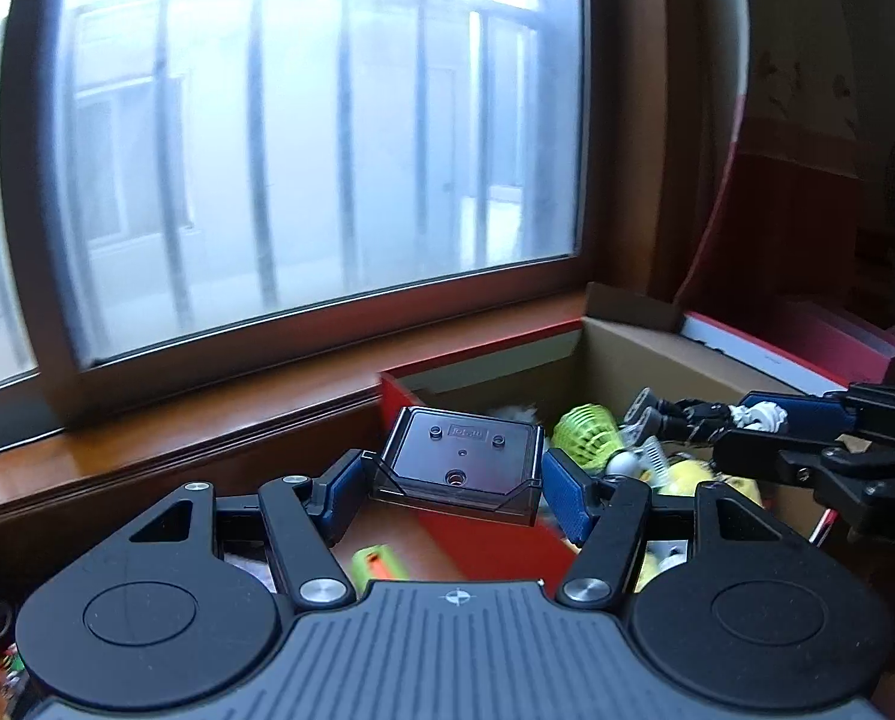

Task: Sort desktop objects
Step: 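Lower the figurine and case into the box and open both grippers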

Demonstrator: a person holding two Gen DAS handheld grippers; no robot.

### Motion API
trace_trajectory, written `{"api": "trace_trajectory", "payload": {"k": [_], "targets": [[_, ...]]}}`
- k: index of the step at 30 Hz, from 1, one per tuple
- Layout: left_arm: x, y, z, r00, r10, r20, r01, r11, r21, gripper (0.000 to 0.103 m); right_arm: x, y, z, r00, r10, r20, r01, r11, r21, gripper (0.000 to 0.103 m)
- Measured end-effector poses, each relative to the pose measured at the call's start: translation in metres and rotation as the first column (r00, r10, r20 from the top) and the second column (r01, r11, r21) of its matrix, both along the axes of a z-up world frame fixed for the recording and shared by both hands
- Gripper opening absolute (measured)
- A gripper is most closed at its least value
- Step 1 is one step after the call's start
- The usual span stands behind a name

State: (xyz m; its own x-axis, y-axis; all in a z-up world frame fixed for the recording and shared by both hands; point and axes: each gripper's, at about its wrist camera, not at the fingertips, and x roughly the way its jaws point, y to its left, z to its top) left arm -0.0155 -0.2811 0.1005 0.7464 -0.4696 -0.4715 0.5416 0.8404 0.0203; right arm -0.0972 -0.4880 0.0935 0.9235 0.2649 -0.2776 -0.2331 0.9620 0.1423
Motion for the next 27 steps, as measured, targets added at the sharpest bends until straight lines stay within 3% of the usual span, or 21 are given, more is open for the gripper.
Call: {"api": "trace_trajectory", "payload": {"k": [17, 27], "targets": [[0.014, -0.073, -0.015, 0.990, -0.139, -0.039, 0.140, 0.990, 0.032, 0.063, 0.004, -0.056, -0.019, 0.991, -0.133, -0.025, 0.134, 0.991, 0.015, 0.047], [0.012, -0.095, -0.024, 0.981, -0.183, -0.060, 0.186, 0.981, 0.046, 0.062, 0.003, -0.078, -0.028, 0.979, -0.197, -0.055, 0.198, 0.980, 0.022, 0.047]]}}
